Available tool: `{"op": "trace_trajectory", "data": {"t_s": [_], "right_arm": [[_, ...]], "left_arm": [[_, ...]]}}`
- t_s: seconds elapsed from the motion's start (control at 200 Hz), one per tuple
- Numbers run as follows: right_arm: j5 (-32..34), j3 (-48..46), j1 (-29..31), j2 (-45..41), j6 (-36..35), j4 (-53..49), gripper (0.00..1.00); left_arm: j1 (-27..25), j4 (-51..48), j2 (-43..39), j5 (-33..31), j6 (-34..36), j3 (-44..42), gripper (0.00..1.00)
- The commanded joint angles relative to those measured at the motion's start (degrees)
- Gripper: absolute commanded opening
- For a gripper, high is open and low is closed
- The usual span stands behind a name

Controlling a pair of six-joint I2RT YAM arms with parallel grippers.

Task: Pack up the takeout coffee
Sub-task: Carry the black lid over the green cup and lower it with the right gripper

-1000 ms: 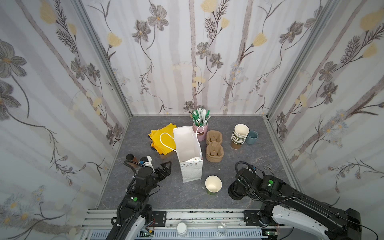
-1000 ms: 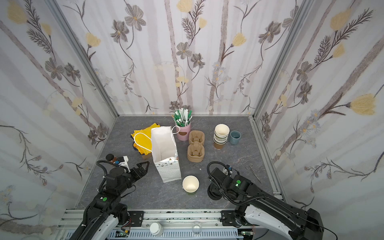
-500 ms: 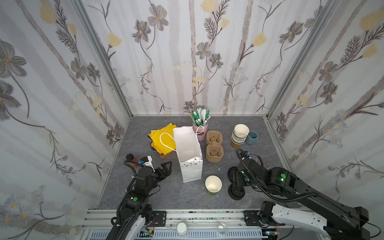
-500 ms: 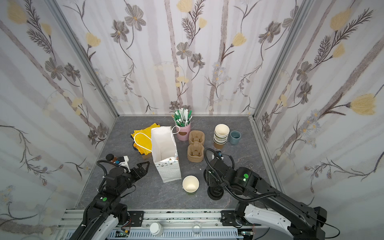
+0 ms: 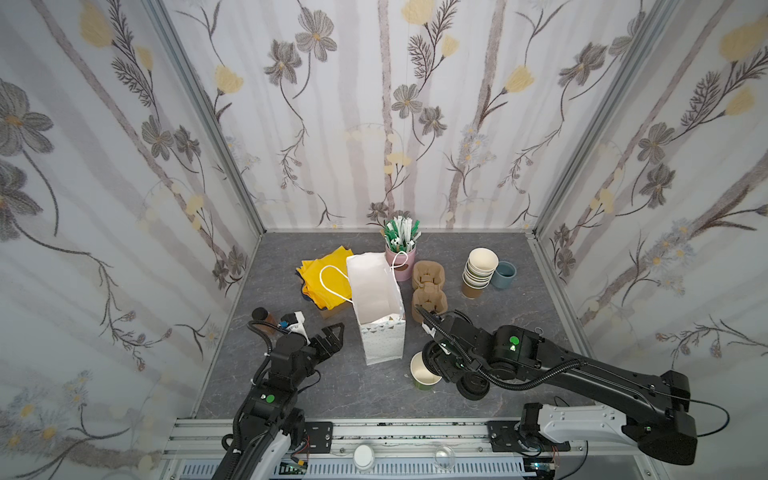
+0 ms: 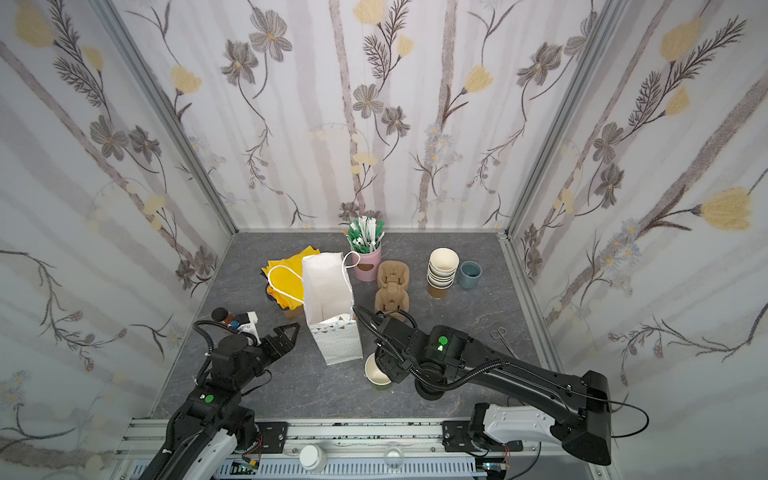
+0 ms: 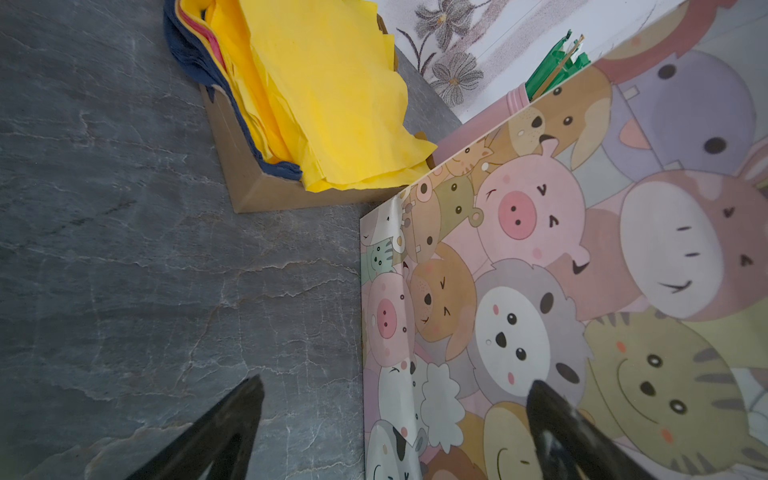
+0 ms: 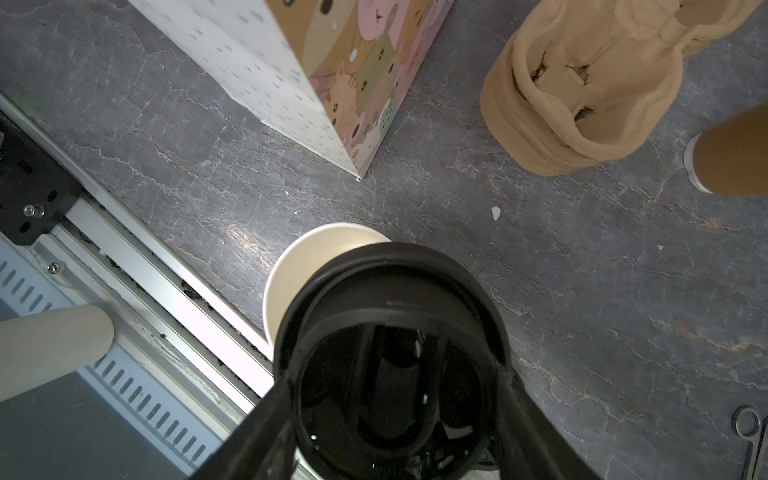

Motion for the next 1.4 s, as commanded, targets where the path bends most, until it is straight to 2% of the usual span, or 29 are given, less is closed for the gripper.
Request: {"op": "trace_trajectory", "data": {"t_s": [0.0,0.42,1.399], "right_arm": [[-1.2,-0.1,1.2,1.3,-4.6,3.5,0.64],[-2.0,-0.7,2.3,5.9,-8.0,4.8,0.64],[-1.2,0.6,2.3,10.1,-9.0,3.6,0.68]], "left_arm": [[0.0,0.9,0.1,0.1,-0.2,0.6,1.00],[0.0,0.9,0.3,0.1,-0.1,0.8,1.00],[0.1,0.9,0.2,0.2,0.0,0.8,1.00]]}}
